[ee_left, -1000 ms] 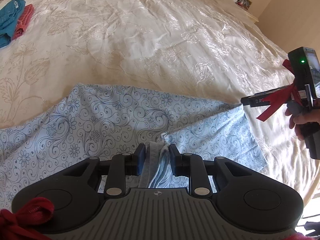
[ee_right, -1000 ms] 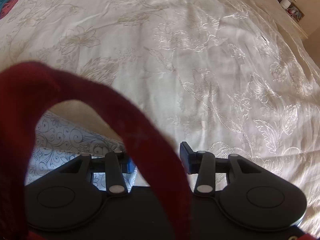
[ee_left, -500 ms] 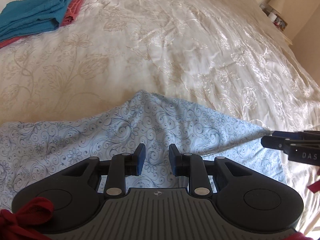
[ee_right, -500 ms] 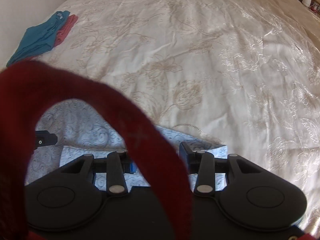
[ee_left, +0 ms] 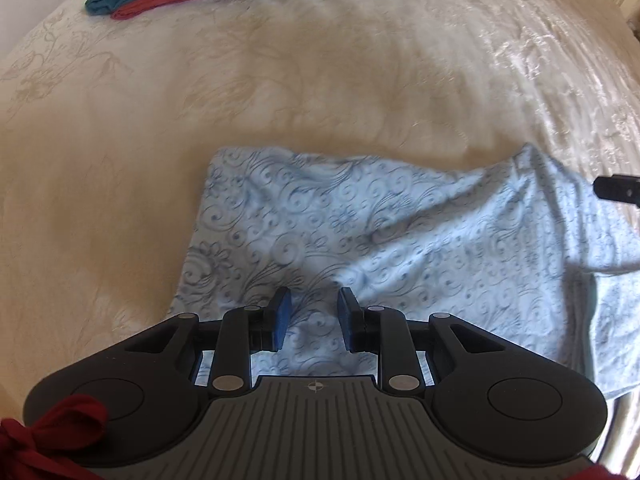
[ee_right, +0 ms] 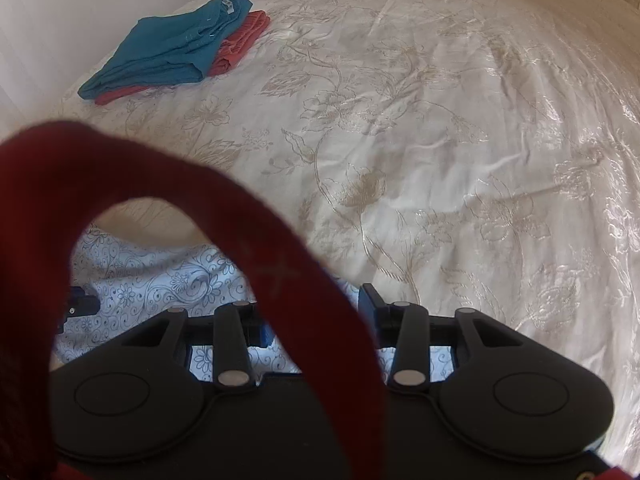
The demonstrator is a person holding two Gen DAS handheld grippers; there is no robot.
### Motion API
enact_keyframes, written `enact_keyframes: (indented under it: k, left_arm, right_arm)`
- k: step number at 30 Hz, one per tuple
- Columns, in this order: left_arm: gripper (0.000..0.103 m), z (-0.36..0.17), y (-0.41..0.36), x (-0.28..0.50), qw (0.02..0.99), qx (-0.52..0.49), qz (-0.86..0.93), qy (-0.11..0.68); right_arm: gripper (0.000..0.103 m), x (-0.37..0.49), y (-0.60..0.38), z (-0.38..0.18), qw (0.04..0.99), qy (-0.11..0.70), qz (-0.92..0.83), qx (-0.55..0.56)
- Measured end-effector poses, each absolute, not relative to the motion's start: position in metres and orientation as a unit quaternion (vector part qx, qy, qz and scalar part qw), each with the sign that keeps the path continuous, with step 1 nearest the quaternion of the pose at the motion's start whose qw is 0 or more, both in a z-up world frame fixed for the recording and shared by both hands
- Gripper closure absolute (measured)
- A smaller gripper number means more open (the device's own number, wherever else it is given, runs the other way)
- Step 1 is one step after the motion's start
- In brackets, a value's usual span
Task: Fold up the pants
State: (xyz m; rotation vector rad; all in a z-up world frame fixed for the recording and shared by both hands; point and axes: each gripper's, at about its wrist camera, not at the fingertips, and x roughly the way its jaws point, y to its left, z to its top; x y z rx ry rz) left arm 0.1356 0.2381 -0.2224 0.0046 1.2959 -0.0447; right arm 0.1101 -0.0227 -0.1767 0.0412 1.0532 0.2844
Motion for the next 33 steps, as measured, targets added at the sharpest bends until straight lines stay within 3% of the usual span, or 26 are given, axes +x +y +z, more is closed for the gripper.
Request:
enact_keyframes:
  k: [8,9,10,11,19,26,28,29,31,33]
  left_arm:
    - [0.078,-0.229,0.251,0.137,0.788,-0.013,-0.043,0.614]
    - [0.078,-0.229,0.251,0.137,0.787,-0.014,-0.043,0.615]
    - [0.078,-0.23,0.254,0.137,0.787,-0.016,-0.043,0.616]
    - [0.078,-0.23,0.255,0.138,0.786,-0.018,-0.044,0.617]
    - [0.078,-0.23,0.261,0.142,0.783,-0.032,-0.034,0.621]
    - [0.078,-0.23,0.255,0.141,0.783,-0.028,-0.03,0.621]
    - [0.078,-0.231,0.254,0.141,0.783,-0.03,-0.03,0.62]
    - [0.078,-0.231,0.254,0.14,0.784,-0.03,-0.03,0.619]
    - [0.078,-0.231,0.254,0.14,0.785,-0.028,-0.031,0.618]
    - [0.078,-0.231,0.253,0.139,0.785,-0.028,-0.031,0.618]
  right_arm:
    - [0.053,0.135,-0.008,-0.197,0.829,0.522,0.199,-0.029]
    - [0.057,0.135,-0.007,-0.198,0.825,0.525,0.209,-0.028]
    - [0.082,0.134,-0.006,-0.198,0.822,0.524,0.221,-0.028]
    - [0.094,0.13,-0.004,-0.196,0.823,0.519,0.227,-0.036]
    - [0.094,0.088,0.027,-0.181,0.816,0.483,0.3,-0.108]
    - [0.088,0.096,0.03,-0.181,0.818,0.478,0.298,-0.114]
    - [0.077,0.104,0.019,-0.173,0.842,0.455,0.276,-0.091]
    - [0.063,0.109,0.014,-0.17,0.849,0.447,0.269,-0.085]
    - [0.048,0.121,0.01,-0.171,0.851,0.446,0.264,-0.091]
    - [0.047,0.133,0.009,-0.18,0.835,0.464,0.275,-0.105]
